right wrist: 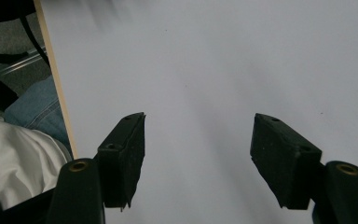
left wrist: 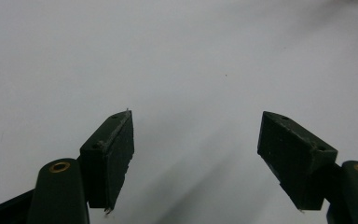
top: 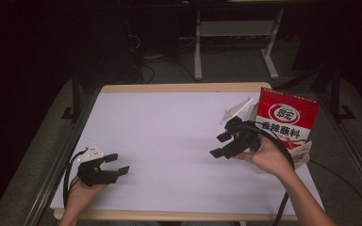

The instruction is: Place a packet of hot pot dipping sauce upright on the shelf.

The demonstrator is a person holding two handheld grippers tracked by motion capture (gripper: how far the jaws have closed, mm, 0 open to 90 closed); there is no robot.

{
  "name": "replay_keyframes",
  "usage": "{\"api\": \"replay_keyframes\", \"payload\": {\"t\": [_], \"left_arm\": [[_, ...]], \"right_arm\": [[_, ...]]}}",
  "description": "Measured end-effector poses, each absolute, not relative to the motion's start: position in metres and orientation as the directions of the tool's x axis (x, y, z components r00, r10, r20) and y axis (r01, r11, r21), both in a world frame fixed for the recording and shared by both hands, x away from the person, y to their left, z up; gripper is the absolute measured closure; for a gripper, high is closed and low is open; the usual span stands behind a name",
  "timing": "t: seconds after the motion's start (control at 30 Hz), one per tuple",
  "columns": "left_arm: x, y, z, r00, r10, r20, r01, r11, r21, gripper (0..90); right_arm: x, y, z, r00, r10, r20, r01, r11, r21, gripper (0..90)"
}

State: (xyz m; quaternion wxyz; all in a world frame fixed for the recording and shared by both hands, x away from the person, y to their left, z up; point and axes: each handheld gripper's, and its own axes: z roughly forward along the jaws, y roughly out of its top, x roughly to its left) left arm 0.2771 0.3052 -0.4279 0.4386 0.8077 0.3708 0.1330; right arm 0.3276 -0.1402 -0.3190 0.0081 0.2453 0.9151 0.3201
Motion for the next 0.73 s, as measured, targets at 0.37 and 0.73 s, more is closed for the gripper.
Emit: {"api": "replay_keyframes", "payload": {"t": [0.37, 0.73], "left_arm": [[0.276, 0.305, -0.429, 0.684, 0.720, -0.119, 0.490, -0.332, 0.806, 26.9], [0.277, 0.306, -0.429, 0.686, 0.719, -0.110, 0.487, -0.342, 0.804, 26.8]], "right_arm": [[0.316, -0.134, -0.349, -0.875, 0.448, 0.182, 0.461, 0.659, 0.595, 34.4], [0.297, -0.134, -0.379, -0.867, 0.451, 0.214, 0.483, 0.649, 0.588, 31.9]]}}
